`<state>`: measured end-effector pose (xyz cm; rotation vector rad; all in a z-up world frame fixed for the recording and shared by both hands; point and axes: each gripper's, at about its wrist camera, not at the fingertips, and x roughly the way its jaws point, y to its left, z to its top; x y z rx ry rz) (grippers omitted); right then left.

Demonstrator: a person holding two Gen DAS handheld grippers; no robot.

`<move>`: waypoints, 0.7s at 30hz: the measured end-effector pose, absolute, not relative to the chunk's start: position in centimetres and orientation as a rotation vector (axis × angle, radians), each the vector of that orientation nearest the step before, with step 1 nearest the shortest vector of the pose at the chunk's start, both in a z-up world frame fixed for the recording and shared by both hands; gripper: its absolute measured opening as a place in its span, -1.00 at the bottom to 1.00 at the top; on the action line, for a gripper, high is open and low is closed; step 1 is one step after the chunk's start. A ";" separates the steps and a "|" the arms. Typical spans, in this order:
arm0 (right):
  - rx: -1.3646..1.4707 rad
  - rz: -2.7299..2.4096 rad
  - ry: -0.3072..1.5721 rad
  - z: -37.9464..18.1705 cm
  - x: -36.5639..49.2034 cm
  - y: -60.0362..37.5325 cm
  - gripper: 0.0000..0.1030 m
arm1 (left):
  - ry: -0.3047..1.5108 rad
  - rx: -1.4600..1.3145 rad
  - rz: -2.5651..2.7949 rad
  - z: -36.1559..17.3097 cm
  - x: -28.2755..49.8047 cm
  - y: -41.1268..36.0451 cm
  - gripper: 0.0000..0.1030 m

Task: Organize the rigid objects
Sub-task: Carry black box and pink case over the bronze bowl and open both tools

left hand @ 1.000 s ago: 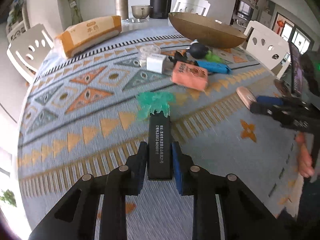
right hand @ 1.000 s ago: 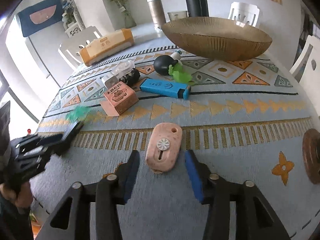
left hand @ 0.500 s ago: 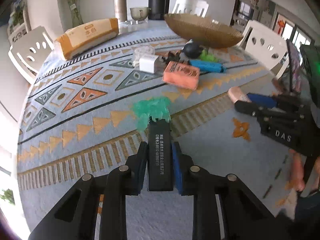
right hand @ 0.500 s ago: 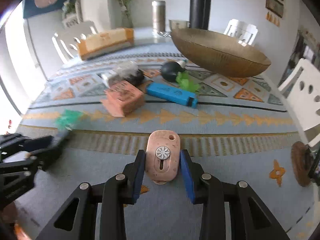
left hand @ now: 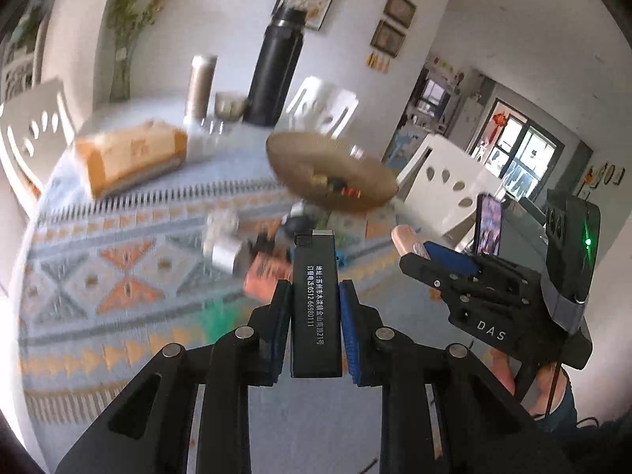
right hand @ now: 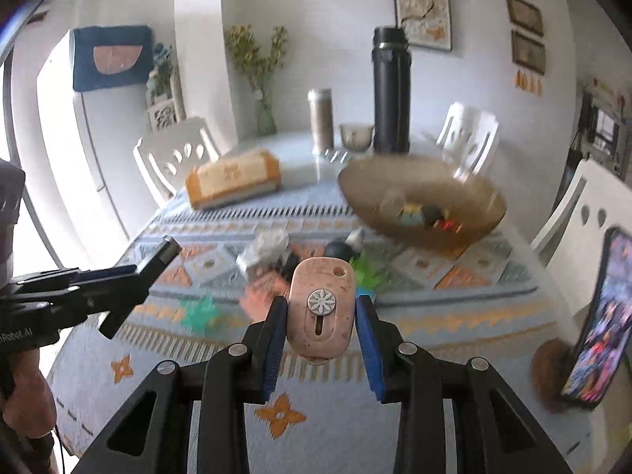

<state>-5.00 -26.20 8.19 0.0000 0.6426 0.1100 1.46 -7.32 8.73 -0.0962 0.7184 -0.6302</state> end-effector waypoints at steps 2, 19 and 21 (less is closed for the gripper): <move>0.006 0.090 0.610 9.9 -4.5 -27.0 -0.33 | 0.672 -0.084 -0.629 10.7 2.2 -8.0 -0.59; 0.264 -0.139 0.576 14.7 6.2 -37.4 -0.34 | 0.584 -0.053 -0.649 13.4 14.5 -18.5 -0.59; 0.270 -0.152 0.610 13.5 7.6 -38.2 -0.34 | 0.637 -0.052 -0.657 11.3 16.3 -20.1 -0.59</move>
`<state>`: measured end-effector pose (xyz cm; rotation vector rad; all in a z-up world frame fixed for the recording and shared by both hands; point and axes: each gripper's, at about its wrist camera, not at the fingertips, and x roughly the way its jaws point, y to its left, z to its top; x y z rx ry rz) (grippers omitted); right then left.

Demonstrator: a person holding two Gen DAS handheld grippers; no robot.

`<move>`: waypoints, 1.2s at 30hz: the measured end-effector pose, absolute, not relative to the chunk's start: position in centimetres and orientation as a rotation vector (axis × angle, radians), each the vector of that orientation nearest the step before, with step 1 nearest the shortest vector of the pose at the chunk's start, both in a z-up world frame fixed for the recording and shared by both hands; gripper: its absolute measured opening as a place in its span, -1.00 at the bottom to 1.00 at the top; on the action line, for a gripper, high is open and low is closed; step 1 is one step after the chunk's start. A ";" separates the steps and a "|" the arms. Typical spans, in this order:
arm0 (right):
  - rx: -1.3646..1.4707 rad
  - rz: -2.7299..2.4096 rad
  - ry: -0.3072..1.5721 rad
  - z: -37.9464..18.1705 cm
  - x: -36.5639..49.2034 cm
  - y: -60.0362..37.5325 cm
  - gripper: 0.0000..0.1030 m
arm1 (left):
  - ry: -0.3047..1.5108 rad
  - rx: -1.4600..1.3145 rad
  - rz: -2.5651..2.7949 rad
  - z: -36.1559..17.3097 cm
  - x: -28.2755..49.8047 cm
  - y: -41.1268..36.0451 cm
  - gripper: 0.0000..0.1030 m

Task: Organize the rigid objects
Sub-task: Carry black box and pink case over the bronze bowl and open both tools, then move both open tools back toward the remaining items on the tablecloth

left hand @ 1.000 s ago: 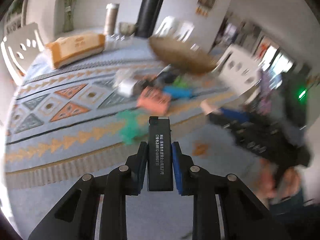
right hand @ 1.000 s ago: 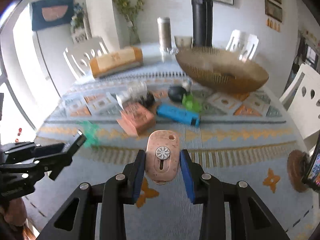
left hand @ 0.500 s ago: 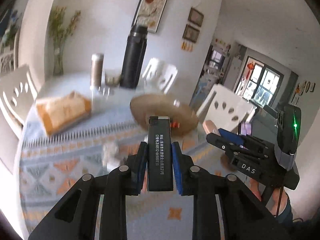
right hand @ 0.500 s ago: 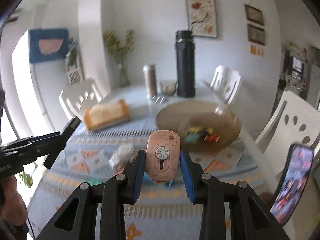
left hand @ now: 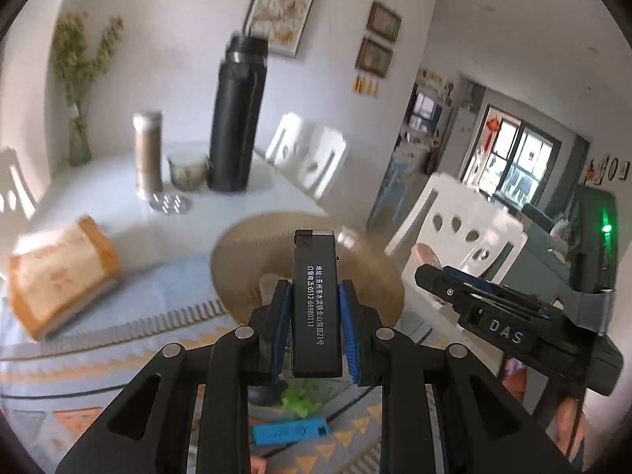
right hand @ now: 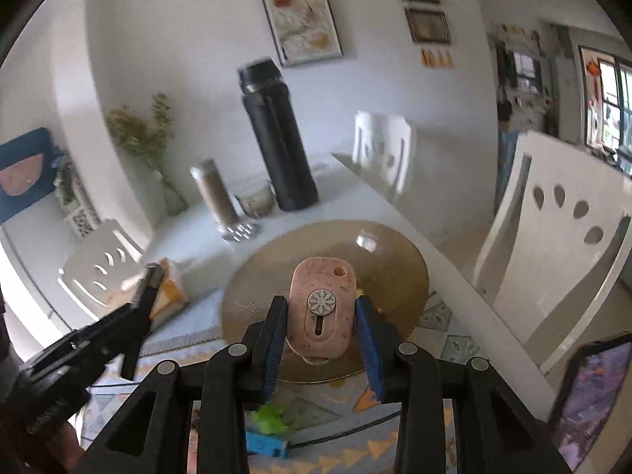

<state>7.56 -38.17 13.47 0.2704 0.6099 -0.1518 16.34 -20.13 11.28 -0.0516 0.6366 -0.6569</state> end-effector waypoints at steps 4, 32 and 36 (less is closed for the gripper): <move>0.268 -0.182 0.671 10.9 9.8 -39.6 -0.34 | 0.726 -0.032 -0.658 7.7 18.8 -22.4 -0.59; 0.098 0.092 0.687 8.0 1.0 -26.7 0.29 | 0.576 -0.023 -0.359 9.9 2.8 -5.8 0.46; 0.051 0.111 0.705 4.3 0.0 -24.7 0.29 | 0.662 -0.028 -0.233 5.0 2.4 -3.3 0.46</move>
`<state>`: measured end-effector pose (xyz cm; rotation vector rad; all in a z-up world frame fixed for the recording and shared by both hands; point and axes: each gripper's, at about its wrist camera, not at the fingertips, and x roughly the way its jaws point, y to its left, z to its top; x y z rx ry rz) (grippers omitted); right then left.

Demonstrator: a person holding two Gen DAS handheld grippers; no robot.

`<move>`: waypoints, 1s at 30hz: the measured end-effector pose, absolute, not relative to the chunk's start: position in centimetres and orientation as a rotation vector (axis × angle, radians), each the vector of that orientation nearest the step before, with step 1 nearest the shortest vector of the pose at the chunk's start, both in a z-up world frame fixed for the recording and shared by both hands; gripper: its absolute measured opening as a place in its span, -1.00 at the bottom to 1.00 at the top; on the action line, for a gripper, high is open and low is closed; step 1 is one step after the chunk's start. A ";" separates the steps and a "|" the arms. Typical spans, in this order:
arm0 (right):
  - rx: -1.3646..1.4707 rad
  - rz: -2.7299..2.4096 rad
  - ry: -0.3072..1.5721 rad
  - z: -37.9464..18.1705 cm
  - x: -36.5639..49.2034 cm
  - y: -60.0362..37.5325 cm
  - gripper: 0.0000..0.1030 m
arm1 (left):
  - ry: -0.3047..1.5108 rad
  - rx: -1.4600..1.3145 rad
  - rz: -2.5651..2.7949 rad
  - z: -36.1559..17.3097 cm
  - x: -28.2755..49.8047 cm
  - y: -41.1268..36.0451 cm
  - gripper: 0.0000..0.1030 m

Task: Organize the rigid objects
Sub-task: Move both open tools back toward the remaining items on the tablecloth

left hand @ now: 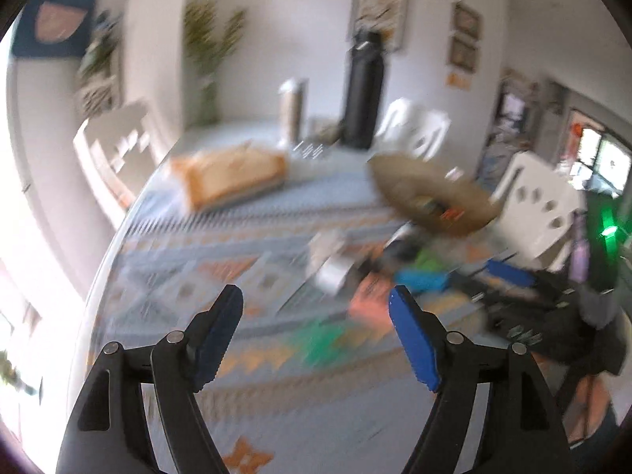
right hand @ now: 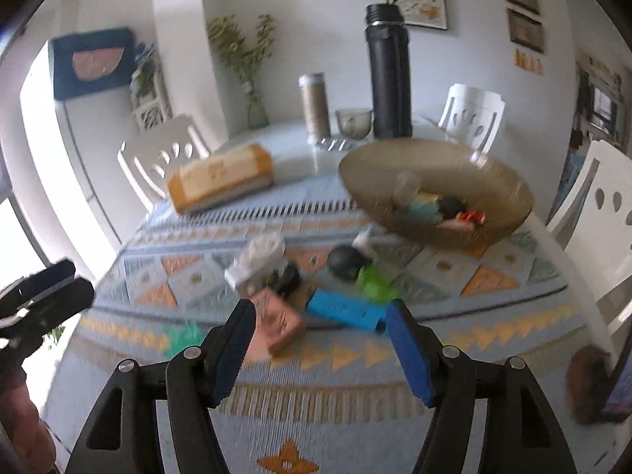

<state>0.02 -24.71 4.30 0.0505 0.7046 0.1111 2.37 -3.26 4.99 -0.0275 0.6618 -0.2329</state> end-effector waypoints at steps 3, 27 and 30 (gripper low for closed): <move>0.026 0.100 0.697 2.3 -0.4 -24.5 0.29 | 0.717 -0.076 -0.175 1.7 3.0 -1.7 0.46; 0.286 0.101 0.755 0.4 0.8 -29.8 0.36 | 0.732 -0.068 -0.128 -0.8 2.1 -1.5 0.46; 0.274 0.106 0.755 0.4 0.8 -29.6 0.36 | 0.736 -0.075 -0.130 -0.8 2.1 -1.4 0.46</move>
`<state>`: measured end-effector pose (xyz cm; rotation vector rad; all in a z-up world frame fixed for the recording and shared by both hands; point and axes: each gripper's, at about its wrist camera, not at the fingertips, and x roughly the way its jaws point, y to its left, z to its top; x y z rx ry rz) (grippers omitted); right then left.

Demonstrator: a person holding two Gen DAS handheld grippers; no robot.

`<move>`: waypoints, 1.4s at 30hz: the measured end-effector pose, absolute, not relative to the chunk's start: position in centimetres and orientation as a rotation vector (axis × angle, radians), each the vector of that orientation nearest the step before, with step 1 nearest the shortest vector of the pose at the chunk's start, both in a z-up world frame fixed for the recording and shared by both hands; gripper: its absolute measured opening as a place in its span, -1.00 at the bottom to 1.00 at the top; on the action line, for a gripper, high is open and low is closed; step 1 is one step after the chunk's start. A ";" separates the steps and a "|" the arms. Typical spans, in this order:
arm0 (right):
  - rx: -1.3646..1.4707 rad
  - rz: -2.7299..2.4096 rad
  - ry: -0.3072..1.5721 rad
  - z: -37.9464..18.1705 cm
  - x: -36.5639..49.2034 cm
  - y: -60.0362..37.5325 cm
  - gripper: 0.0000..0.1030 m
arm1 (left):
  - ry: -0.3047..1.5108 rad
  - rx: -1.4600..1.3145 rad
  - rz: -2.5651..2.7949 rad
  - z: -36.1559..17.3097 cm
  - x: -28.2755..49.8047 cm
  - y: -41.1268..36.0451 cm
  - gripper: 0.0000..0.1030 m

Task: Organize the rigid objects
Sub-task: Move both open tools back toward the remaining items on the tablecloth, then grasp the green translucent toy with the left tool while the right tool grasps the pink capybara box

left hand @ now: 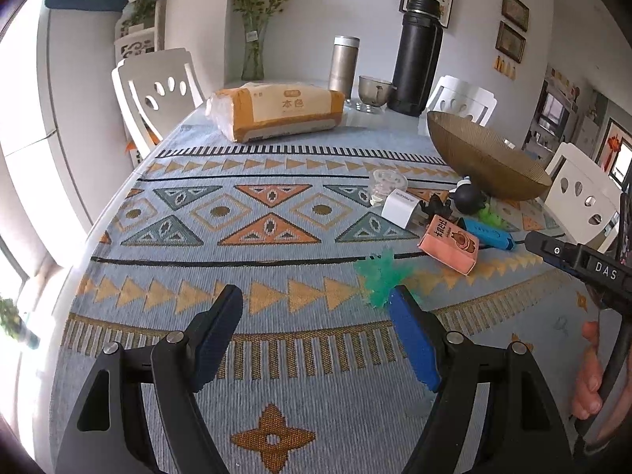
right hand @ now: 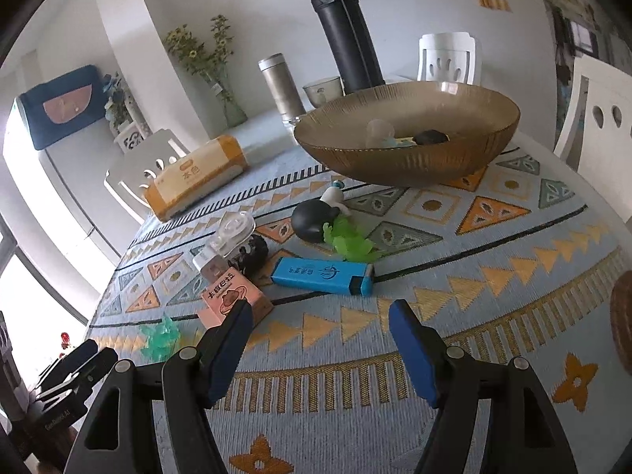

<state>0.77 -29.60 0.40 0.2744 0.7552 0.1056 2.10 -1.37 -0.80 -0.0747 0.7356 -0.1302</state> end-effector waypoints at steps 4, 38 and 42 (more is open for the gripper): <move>0.278 0.105 0.762 0.3 0.9 -29.6 0.36 | 0.736 -0.075 -0.131 -0.8 2.1 -1.4 0.46; -0.161 0.381 1.050 -1.9 4.8 -21.9 0.40 | 0.933 -0.007 -0.304 -2.8 6.9 -5.4 0.35; -0.252 0.387 1.015 -2.2 5.8 -20.4 0.48 | 0.934 0.016 -0.328 -2.9 6.7 -6.0 0.34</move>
